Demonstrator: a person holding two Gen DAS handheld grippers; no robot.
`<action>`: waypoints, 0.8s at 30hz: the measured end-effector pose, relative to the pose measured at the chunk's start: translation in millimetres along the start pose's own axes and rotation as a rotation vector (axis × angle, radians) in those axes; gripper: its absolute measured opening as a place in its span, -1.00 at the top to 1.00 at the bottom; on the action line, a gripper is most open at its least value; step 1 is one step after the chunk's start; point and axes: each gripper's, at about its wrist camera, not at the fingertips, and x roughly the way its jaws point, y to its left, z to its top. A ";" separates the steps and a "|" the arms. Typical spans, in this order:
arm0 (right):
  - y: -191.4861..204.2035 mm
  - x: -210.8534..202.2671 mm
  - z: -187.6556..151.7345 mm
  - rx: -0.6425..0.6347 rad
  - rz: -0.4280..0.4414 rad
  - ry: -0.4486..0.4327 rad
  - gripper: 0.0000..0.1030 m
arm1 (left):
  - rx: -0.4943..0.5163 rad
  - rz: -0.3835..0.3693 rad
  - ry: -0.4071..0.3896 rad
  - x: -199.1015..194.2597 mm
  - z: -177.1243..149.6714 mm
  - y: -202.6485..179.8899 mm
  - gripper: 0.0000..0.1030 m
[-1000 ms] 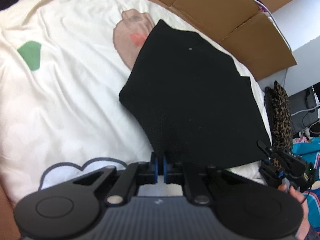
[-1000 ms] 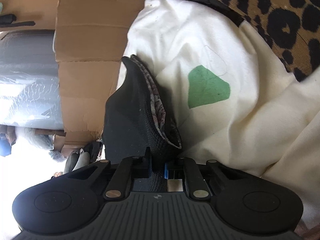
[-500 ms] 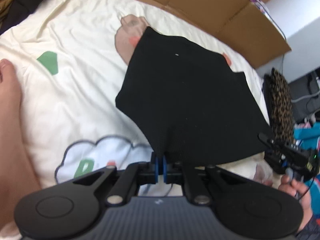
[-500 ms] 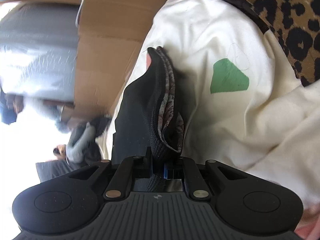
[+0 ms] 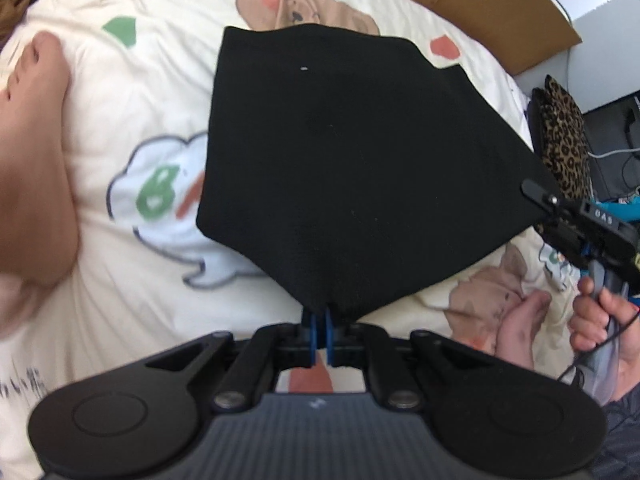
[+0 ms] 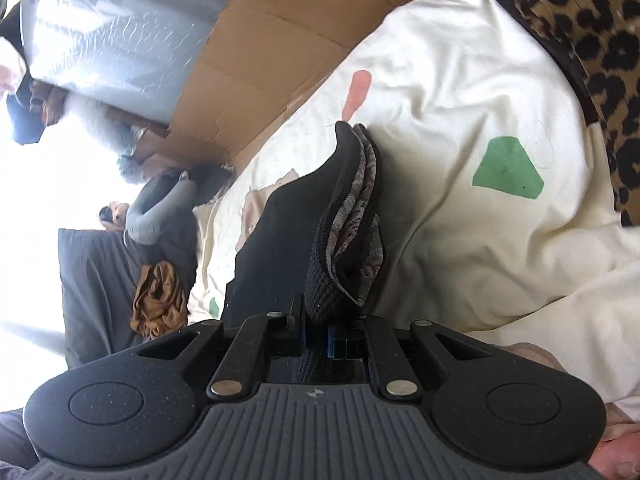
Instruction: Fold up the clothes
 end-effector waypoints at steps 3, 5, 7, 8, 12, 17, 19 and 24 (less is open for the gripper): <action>12.6 -5.3 6.1 -0.068 -0.017 -0.001 0.85 | -0.020 -0.016 0.008 -0.5 -18.2 -0.9 0.91; 19.5 -8.5 12.4 -0.102 -0.025 -0.003 0.85 | -0.031 -0.033 0.011 5.7 -25.2 -7.5 0.91; 24.9 -10.2 20.6 -0.124 -0.040 -0.011 0.85 | -0.051 -0.060 0.018 25.1 -26.7 -15.6 0.91; 27.0 -11.2 24.8 -0.131 -0.046 -0.017 0.85 | -0.060 -0.071 0.021 30.7 -28.4 -19.9 0.91; 29.7 -14.3 39.7 -0.148 -0.065 -0.041 0.86 | -0.087 -0.090 0.020 44.3 -36.0 -35.3 0.91; 28.2 -17.5 54.6 -0.150 -0.094 -0.069 0.88 | -0.066 -0.108 0.029 61.2 -42.0 -58.7 0.91; 26.5 -19.9 60.3 -0.146 -0.107 -0.086 0.89 | -0.062 -0.109 0.041 69.2 -42.7 -67.7 0.91; 19.3 -21.4 72.2 -0.143 -0.129 -0.118 0.90 | -0.047 -0.142 0.056 79.3 -46.3 -84.6 0.91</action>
